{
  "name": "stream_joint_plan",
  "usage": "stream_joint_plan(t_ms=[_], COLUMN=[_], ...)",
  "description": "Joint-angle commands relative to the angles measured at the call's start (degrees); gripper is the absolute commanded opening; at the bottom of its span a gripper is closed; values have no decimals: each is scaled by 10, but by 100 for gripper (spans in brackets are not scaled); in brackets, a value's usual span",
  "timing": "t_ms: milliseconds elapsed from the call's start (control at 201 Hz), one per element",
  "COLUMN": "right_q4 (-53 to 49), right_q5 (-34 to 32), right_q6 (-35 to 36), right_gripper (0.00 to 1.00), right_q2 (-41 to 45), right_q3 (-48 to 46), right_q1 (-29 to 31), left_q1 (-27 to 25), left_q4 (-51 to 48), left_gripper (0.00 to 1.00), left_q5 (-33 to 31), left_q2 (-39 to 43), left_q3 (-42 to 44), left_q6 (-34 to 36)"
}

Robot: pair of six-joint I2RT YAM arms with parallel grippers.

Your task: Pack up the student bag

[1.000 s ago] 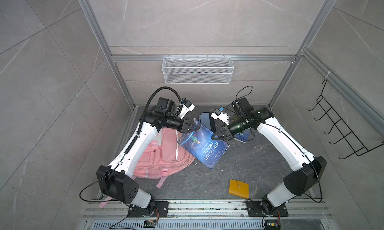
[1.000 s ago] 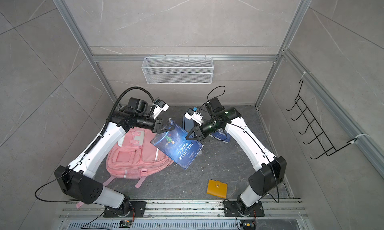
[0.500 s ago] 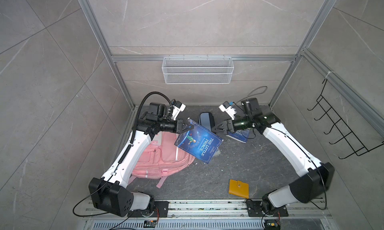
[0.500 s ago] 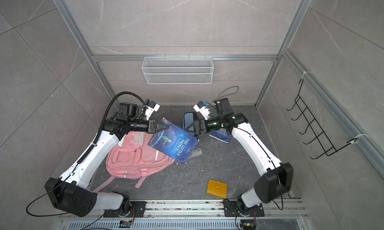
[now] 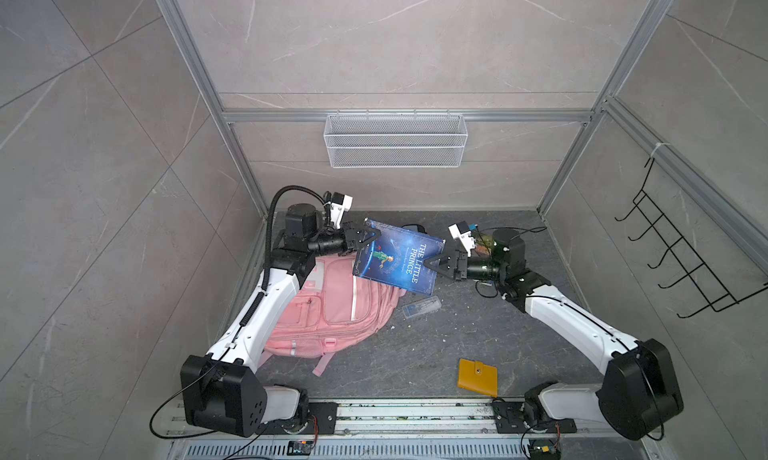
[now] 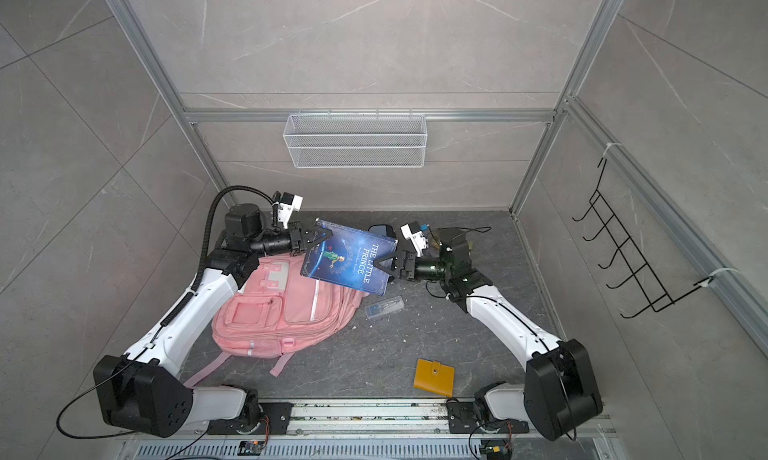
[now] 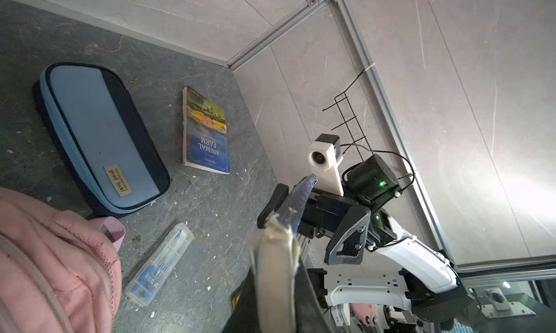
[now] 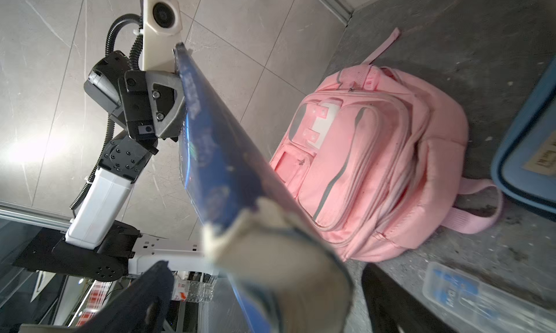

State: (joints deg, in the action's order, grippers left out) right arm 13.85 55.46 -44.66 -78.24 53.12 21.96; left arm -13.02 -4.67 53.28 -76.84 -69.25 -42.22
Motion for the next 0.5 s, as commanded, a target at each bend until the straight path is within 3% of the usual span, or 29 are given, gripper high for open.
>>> stream_joint_plan(t_ms=[0, 35, 80, 95, 134, 239, 329, 399, 433, 493], right_q4=[124, 139, 157, 161, 161, 149, 122, 68, 22, -75], right_q5=[7, 8, 11, 11, 9, 6, -23, -63, -85, -114], right_q6=[-50, -56, -63, -64, -60, -44, -24, 7, 31, 93], right_gripper=[96, 90, 69, 56, 35, 2, 0, 0, 0, 0], right_q2=[-21, -24, -26, -26, -23, -25, -19, -1, 9, 23], right_q3=[10, 10, 9, 7, 6, 4, 1, 2, 8, 36], right_q1=[10, 12, 11, 12, 12, 11, -5, -29, -43, -60], left_q1=[-1, 0, 1, 1, 0, 0, 0, 0, 0, -2], left_q4=[96, 94, 86, 82, 66, 1, -107, -213, -248, -312], left_gripper=[0, 0, 0, 0, 0, 1, 33, 69, 93, 97], left_q5=[37, 36, 33, 31, 23, -8, -79, -174, -206, -252], left_q2=[17, 17, 17, 17, 17, 11, 2, -6, -12, -29], left_q3=[-10, -9, -7, -7, -7, -11, -31, -52, -59, -71], left_q6=[-57, -58, -53, -50, -40, -4, 49, 90, 104, 130])
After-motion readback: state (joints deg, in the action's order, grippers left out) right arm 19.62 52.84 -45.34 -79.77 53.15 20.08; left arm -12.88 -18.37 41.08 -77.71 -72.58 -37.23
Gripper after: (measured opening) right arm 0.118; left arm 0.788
